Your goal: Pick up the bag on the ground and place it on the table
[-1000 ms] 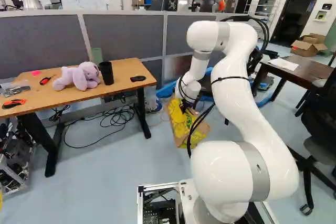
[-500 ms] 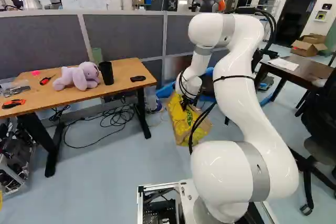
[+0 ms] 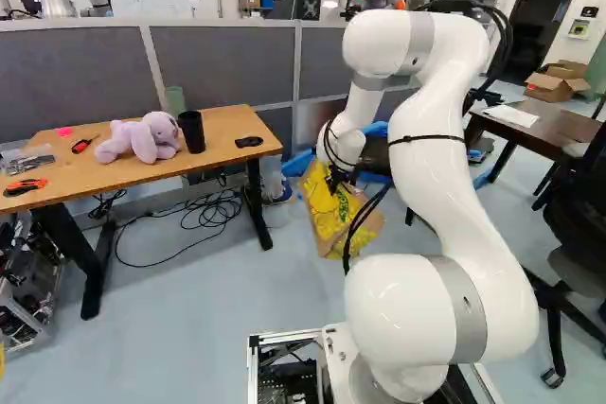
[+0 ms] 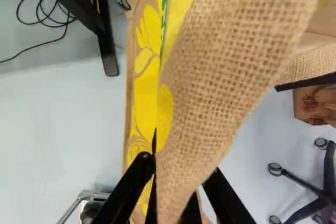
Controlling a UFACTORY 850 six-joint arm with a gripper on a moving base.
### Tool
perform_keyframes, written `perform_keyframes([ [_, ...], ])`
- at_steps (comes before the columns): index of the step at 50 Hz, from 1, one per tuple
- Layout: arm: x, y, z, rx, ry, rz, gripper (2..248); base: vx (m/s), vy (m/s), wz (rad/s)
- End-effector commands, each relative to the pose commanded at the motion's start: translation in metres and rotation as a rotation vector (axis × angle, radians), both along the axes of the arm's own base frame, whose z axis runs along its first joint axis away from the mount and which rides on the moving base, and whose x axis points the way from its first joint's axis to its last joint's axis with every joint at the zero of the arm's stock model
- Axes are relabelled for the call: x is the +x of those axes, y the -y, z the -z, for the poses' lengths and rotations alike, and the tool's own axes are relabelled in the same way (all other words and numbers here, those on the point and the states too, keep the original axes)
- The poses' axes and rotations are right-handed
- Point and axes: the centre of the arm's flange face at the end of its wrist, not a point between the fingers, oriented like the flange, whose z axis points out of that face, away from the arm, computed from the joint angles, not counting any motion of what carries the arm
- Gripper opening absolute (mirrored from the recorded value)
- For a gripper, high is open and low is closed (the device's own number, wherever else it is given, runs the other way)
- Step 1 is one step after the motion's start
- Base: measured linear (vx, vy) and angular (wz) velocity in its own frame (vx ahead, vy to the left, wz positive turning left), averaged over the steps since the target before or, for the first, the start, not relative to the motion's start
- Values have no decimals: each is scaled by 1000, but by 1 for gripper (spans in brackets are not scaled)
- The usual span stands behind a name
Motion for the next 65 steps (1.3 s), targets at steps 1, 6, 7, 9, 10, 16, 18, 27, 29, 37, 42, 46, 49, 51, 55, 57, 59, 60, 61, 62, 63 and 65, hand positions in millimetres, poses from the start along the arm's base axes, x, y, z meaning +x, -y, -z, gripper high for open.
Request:
perform_keyframes([
  [1,0,0,-1,0,0,0,23,0,0,0],
  [6,0,0,-8,-1,-1,0,23,0,0,0],
  [7,0,0,-9,-2,-1,0,23,0,0,0],
  [9,0,0,-12,-2,-1,-1,23,0,0,0],
  [10,0,-1,-13,-2,-1,-1,23,0,0,0],
  [16,1,-1,-21,-4,-1,-1,23,0,0,0],
  [18,1,-1,-24,-4,-1,-1,23,0,0,0],
  [27,1,-1,-35,-6,-2,-2,23,0,0,0],
  [29,1,-1,-38,-7,-2,-2,23,0,0,0],
  [37,1,-2,-48,-9,-2,-2,23,0,0,0],
  [42,1,-2,-55,-10,-2,-2,23,0,0,0],
  [46,1,-2,-60,-11,-2,-3,23,0,0,0],
  [49,1,-3,-64,-12,-1,-3,23,0,0,0],
  [51,1,-3,-67,-12,-1,-3,23,0,0,0],
  [55,2,-3,-72,-13,-1,-3,23,0,0,0],
  [57,2,-3,-74,-14,-1,-3,23,0,0,0],
  [59,2,-3,-77,-14,-1,-3,23,0,0,0],
  [60,2,-3,-78,-14,-1,-3,23,0,0,0],
  [61,2,-3,-80,-15,-1,-3,23,0,0,0],
  [62,2,-3,-81,-15,-1,-3,23,0,0,0],
  [63,2,-3,-82,-15,-1,-3,23,0,0,0],
  [65,2,-3,-85,-15,0,-3,23,0,0,0],
])
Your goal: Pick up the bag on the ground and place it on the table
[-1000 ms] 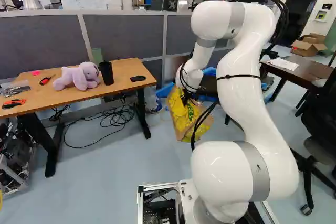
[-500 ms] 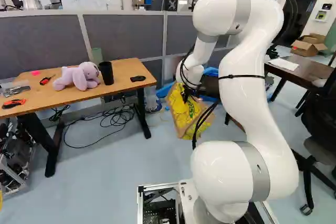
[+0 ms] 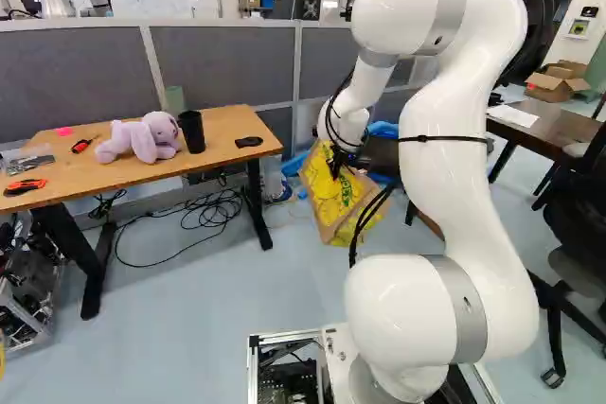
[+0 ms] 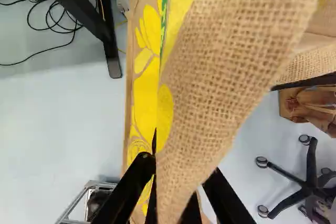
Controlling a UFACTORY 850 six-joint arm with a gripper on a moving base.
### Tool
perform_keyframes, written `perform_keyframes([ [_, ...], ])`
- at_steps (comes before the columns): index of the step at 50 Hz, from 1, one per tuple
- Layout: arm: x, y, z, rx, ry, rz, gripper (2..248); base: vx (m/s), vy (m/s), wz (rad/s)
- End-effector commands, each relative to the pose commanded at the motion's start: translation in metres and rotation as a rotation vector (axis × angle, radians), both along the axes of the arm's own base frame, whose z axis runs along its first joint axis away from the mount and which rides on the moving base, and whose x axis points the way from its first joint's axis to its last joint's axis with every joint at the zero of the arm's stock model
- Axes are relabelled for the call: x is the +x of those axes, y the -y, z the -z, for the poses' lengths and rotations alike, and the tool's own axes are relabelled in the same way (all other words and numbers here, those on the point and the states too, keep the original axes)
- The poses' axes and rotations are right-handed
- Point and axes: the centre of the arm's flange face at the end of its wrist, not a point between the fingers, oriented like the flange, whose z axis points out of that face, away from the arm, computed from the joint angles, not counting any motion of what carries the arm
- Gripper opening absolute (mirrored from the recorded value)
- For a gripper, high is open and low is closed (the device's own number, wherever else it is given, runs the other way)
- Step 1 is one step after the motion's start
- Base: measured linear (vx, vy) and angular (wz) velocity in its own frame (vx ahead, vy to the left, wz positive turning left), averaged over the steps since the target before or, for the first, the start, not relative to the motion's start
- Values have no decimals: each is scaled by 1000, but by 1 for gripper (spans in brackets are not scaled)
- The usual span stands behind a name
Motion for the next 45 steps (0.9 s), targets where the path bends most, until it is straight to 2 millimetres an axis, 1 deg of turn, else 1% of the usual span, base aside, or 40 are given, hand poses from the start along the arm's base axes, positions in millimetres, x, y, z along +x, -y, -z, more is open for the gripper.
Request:
perform_keyframes([
  [45,0,-2,-58,-11,6,0,23,0,0,0],
])
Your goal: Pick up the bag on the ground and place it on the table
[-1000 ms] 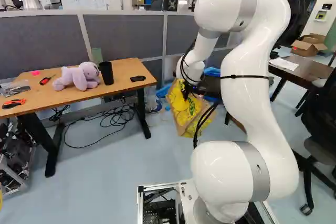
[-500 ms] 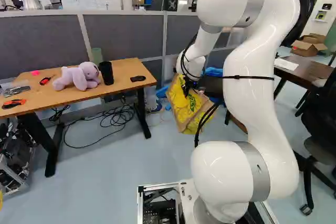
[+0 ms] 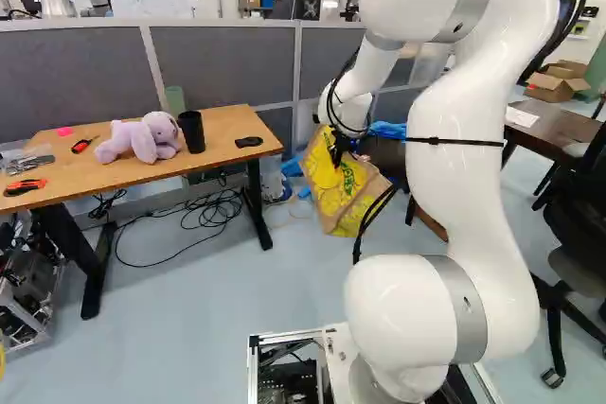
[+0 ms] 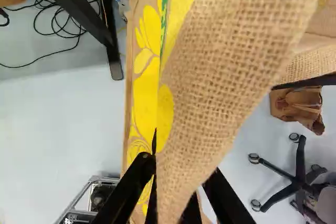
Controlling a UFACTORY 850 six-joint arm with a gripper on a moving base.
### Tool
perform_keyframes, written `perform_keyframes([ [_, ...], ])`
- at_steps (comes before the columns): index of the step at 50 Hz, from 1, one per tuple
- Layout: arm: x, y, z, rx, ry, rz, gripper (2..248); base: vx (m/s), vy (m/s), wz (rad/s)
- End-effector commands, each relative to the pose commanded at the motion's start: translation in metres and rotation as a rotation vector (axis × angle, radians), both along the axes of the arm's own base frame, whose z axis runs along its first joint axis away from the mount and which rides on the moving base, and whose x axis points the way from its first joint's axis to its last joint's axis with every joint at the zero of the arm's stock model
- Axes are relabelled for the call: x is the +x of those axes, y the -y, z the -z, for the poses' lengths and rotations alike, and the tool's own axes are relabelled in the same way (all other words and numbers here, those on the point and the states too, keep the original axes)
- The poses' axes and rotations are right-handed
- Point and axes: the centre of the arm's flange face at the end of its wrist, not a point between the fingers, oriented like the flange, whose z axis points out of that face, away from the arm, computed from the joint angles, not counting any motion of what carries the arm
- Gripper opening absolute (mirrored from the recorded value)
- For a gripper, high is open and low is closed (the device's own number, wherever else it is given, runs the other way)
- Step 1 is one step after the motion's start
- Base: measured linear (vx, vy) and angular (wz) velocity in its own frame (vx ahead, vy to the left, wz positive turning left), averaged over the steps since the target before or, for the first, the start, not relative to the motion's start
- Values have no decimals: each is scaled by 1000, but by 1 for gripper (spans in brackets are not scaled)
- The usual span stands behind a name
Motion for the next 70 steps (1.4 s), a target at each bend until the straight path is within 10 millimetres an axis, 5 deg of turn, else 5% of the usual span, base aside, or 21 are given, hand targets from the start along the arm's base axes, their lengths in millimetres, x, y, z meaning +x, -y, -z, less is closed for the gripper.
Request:
perform_keyframes([
  [70,-2,-3,-90,-16,17,2,23,0,0,0],
])
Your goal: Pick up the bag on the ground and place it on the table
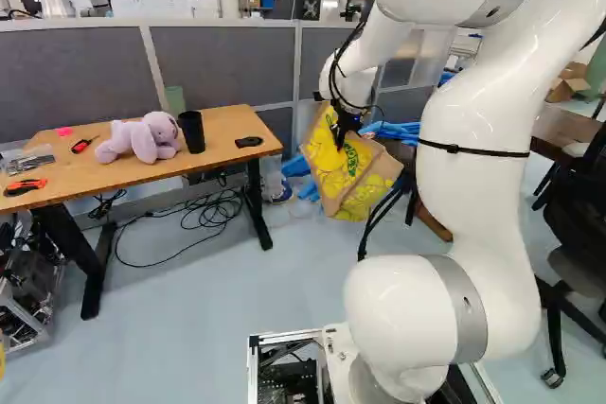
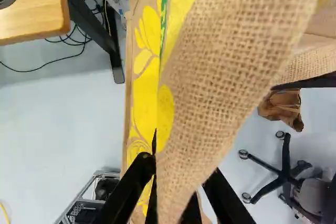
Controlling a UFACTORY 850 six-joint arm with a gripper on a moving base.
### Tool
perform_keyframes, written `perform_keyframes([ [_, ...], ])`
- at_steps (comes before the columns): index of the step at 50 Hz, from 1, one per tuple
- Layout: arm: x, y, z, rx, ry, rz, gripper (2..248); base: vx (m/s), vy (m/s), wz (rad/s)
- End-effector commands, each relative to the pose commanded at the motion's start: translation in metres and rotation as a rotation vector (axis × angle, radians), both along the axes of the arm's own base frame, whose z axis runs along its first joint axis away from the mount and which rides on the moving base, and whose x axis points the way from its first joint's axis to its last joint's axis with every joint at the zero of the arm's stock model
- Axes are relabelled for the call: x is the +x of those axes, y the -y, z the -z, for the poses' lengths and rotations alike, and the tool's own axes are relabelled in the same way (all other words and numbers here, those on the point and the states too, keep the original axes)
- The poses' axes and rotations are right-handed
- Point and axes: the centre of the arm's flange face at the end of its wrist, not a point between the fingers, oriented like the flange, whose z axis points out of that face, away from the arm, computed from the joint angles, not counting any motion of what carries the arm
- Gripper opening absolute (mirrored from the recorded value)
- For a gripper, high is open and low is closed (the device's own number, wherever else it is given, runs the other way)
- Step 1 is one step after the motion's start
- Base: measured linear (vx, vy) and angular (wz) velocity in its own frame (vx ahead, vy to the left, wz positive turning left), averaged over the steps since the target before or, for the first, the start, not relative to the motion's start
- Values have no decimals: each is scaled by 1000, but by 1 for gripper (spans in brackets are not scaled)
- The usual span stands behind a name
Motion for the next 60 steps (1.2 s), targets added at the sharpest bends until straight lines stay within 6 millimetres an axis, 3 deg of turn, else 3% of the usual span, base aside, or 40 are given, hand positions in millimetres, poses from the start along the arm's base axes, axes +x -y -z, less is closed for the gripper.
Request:
perform_keyframes([
  [60,-8,-3,-75,-11,-47,9,23,0,0,0],
])
